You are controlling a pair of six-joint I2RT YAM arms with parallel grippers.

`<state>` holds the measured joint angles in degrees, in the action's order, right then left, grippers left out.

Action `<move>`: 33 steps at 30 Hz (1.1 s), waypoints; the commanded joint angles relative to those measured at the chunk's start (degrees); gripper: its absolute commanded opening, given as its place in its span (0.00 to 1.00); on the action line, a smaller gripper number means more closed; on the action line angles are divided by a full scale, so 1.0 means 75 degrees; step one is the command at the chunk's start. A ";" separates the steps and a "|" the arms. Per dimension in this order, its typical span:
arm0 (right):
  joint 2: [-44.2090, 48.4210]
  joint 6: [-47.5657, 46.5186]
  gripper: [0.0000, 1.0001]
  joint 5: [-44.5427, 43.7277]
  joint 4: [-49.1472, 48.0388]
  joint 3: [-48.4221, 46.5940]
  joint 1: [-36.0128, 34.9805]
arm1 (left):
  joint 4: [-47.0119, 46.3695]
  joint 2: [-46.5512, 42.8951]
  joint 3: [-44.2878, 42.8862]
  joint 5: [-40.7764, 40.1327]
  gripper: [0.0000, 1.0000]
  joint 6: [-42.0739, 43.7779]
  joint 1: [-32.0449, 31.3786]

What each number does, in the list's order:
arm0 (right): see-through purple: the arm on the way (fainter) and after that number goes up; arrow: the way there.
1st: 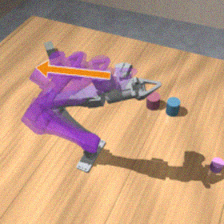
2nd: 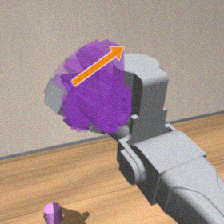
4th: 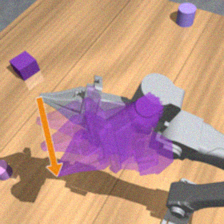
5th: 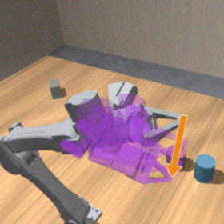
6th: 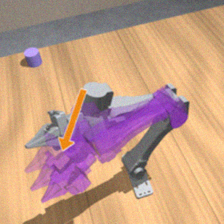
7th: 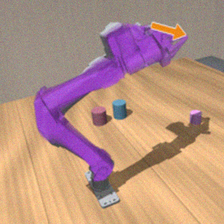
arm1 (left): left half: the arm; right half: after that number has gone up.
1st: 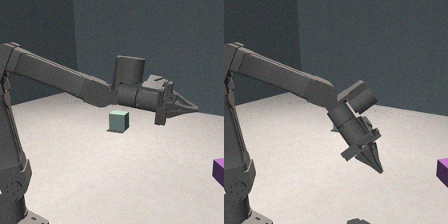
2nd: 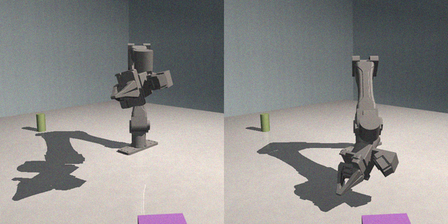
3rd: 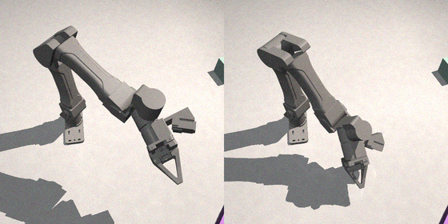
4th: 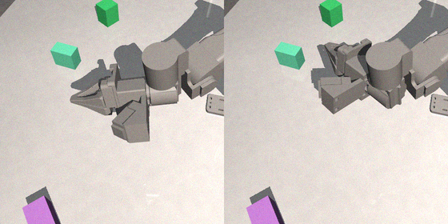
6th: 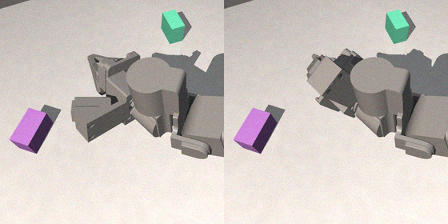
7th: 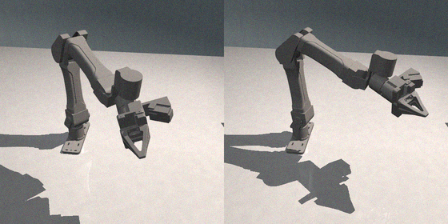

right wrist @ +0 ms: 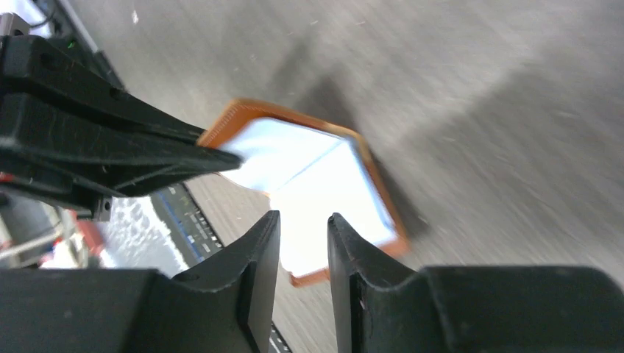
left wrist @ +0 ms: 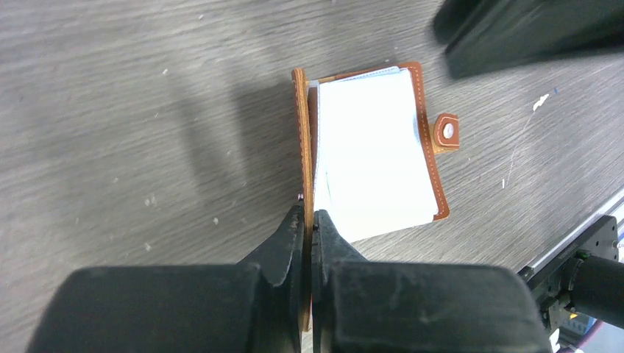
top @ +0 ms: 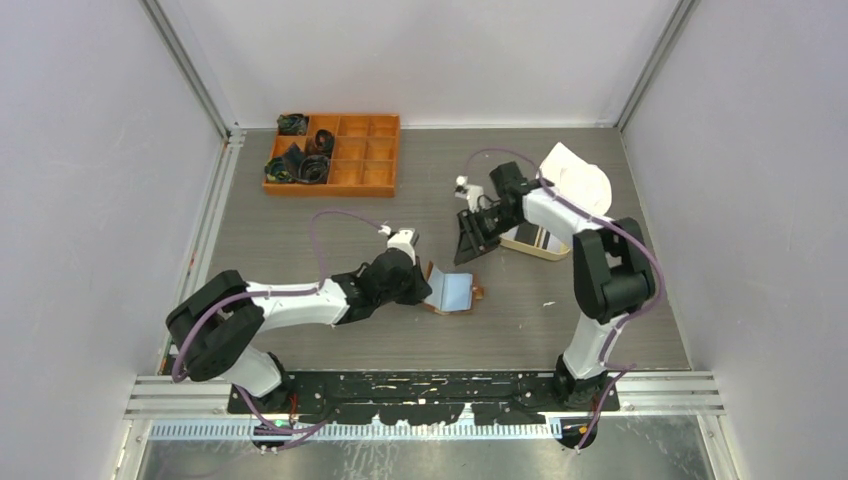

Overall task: Put the credit cards into the card holder
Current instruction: Turn over the card slot in the card holder.

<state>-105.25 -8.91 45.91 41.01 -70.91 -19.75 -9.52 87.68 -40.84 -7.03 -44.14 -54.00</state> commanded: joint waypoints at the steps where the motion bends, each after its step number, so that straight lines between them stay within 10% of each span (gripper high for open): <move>1: 0.1447 -0.0313 0.37 -0.1131 -0.0293 0.0035 0.0873 | -0.0448 -0.0660 0.0520 -0.0659 0.00 -0.0862 -0.0007; 18: 0.1387 0.2175 0.57 -0.6437 -0.2110 0.0645 0.2446 | -0.1144 -0.0907 0.1066 -0.1102 0.00 -0.1481 -0.0205; 33: 0.0362 0.2677 0.67 -0.7125 -0.1802 0.0243 0.2824 | -0.1174 -0.0841 0.0981 -0.1090 0.00 -0.1497 -0.0243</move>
<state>-101.73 10.55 -5.26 27.27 -66.98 -0.30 -14.81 81.43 -32.60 -13.93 -55.18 -55.55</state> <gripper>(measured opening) 0.684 0.020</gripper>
